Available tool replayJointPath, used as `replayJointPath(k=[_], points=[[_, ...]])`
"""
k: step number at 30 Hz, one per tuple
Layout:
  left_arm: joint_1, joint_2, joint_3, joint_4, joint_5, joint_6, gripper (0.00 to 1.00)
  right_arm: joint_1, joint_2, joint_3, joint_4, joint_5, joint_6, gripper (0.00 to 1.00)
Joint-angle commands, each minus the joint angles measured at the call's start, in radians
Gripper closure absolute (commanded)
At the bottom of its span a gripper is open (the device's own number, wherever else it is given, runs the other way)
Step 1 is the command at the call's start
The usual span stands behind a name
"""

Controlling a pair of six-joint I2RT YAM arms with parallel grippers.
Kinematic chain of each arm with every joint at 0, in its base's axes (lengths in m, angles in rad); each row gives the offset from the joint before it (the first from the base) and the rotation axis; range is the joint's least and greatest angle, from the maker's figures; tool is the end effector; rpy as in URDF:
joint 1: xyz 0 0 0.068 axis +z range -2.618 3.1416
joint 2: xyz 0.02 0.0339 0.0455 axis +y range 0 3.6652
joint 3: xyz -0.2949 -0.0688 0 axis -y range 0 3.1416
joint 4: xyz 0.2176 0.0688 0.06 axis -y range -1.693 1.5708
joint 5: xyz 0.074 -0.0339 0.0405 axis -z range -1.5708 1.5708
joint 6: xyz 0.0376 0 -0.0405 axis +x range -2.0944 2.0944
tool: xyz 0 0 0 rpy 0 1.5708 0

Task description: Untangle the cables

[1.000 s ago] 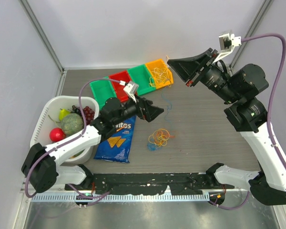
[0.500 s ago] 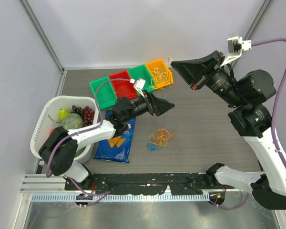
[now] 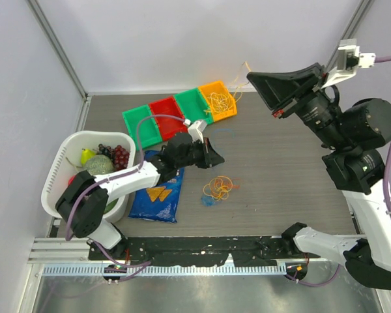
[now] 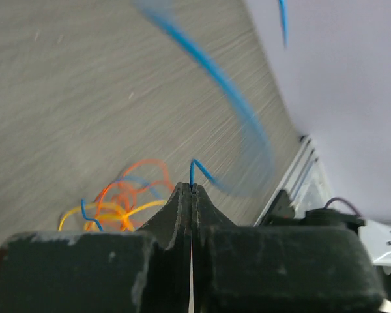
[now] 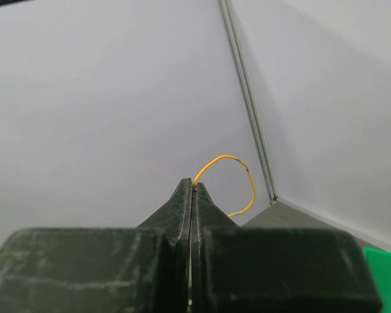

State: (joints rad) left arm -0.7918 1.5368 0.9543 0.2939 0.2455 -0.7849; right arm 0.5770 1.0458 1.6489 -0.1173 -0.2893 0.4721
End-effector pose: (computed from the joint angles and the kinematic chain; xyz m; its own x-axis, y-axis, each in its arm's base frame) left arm 0.2258 -0.2417 0.3072 -0.7450 -0.2212 -0.6293 0.4628 0.5080 -0.7265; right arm 0.0903 0.0715 0.5929 0.0146 0.5296 -0.8481 -0.8319 0.4770 0.2835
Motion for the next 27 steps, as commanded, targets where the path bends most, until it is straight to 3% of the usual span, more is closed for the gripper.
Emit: replayJointPath(k=[1, 9, 11, 12, 13, 17, 22, 27], points=[[0.0, 0.02, -0.043, -0.143, -0.005, 0.004, 1.0, 0.006, -0.007, 0.092, 0.061, 0.091, -0.047, 0.99], [0.034, 0.031, 0.103, -0.427, -0.034, 0.084, 0.98, 0.006, 0.025, 0.037, 0.042, 0.216, -0.092, 0.99], [0.054, 0.042, 0.115, -0.446, 0.02, 0.082, 0.87, 0.006, 0.052, -0.003, 0.042, 0.271, -0.105, 0.99], [0.066, 0.045, 0.106, -0.434, 0.052, 0.069, 0.77, 0.006, 0.071, -0.027, 0.042, 0.327, -0.116, 0.99], [0.075, 0.045, 0.094, -0.42, 0.101, 0.05, 0.58, 0.004, 0.098, -0.049, 0.044, 0.369, -0.125, 0.99], [0.092, -0.036, 0.011, -0.345, 0.123, 0.029, 0.25, 0.0, 0.206, -0.083, 0.053, 0.441, -0.165, 0.99], [0.094, -0.251, 0.011, -0.459, -0.006, 0.133, 0.17, -0.026, 0.325, -0.11, 0.099, 0.463, -0.184, 0.99], [0.103, -0.414, 0.118, -0.587, -0.173, 0.269, 0.08, -0.039, 0.465, -0.098, 0.14, 0.457, -0.191, 0.99]])
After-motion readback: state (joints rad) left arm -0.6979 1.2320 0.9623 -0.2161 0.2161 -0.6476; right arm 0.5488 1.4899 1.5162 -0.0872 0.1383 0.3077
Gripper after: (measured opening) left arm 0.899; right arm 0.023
